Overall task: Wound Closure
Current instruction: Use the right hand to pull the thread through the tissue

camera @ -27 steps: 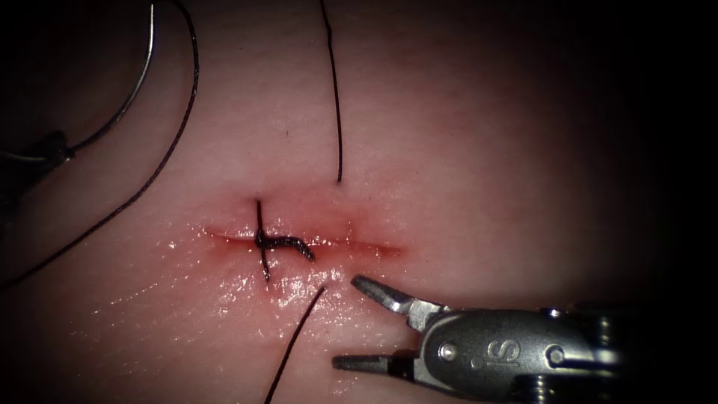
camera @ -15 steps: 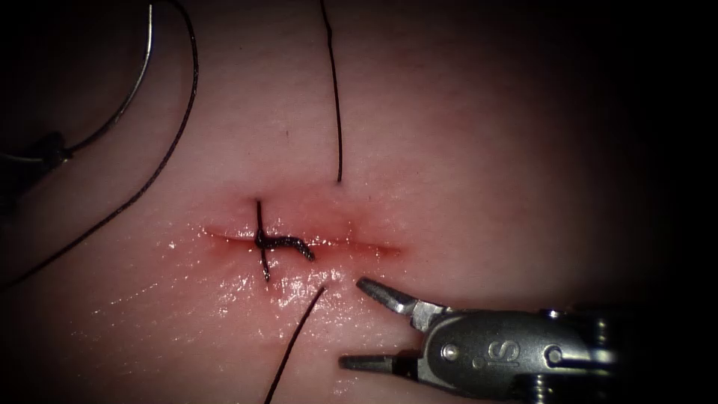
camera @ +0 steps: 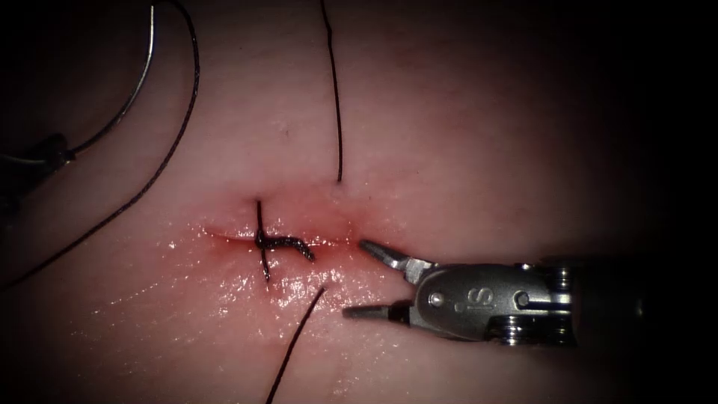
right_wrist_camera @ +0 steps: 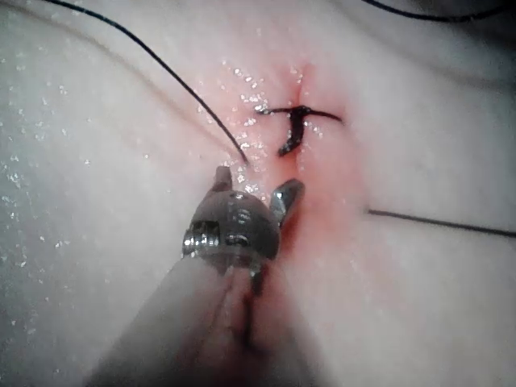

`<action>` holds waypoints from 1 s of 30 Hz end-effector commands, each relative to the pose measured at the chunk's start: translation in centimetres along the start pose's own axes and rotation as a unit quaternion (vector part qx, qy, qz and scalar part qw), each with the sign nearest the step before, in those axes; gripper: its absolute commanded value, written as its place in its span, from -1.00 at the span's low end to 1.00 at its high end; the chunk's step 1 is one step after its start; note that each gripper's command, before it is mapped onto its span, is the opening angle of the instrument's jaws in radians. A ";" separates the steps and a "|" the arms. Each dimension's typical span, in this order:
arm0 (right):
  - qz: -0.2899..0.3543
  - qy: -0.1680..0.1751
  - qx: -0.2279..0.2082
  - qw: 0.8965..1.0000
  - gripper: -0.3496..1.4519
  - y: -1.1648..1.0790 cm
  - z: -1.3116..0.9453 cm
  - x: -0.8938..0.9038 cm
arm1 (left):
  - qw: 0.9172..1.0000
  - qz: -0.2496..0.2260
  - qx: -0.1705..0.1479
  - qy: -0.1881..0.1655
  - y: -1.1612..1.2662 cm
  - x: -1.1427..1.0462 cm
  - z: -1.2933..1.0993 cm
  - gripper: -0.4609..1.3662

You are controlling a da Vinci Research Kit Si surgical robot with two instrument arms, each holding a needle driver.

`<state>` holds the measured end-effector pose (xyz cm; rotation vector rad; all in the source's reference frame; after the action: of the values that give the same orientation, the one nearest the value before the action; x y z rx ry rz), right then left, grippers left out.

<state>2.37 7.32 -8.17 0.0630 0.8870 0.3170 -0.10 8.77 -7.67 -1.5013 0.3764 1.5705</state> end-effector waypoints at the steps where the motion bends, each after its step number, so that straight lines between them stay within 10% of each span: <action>1: -0.002 0.000 0.010 1.000 0.98 -0.04 0.05 0.01 | 1.000 0.003 -0.002 0.000 0.00 0.00 0.00 -0.88; 11: -0.012 0.007 0.024 1.000 0.94 -0.24 0.27 0.10 | 1.000 0.003 -0.004 0.000 0.00 0.00 -0.01 -0.88; 20: -0.013 0.009 0.029 0.999 0.51 -0.27 0.19 0.11 | 1.000 0.006 -0.004 0.002 -0.01 0.00 -0.02 -0.88; 22: -0.014 0.012 0.034 0.999 0.08 -0.28 0.17 0.13 | 1.000 0.006 -0.004 0.002 -0.01 0.00 -0.02 -0.88; 23: -0.016 0.020 0.042 0.999 -0.76 -0.31 0.15 0.13 | 1.000 0.005 -0.004 0.002 -0.01 0.00 -0.02 -0.88; 24: -0.016 0.020 0.052 0.998 -1.00 -0.32 0.13 0.14 | 1.000 0.005 -0.006 0.003 -0.01 0.01 -0.02 -0.88; 30: -0.006 0.009 0.067 0.998 -1.00 -0.35 0.07 0.19 | 1.000 0.004 -0.006 0.004 -0.02 0.02 -0.03 -0.88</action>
<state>2.63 7.04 -8.32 0.1801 0.9253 0.2461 -0.07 8.77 -7.68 -1.5143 0.3822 1.5758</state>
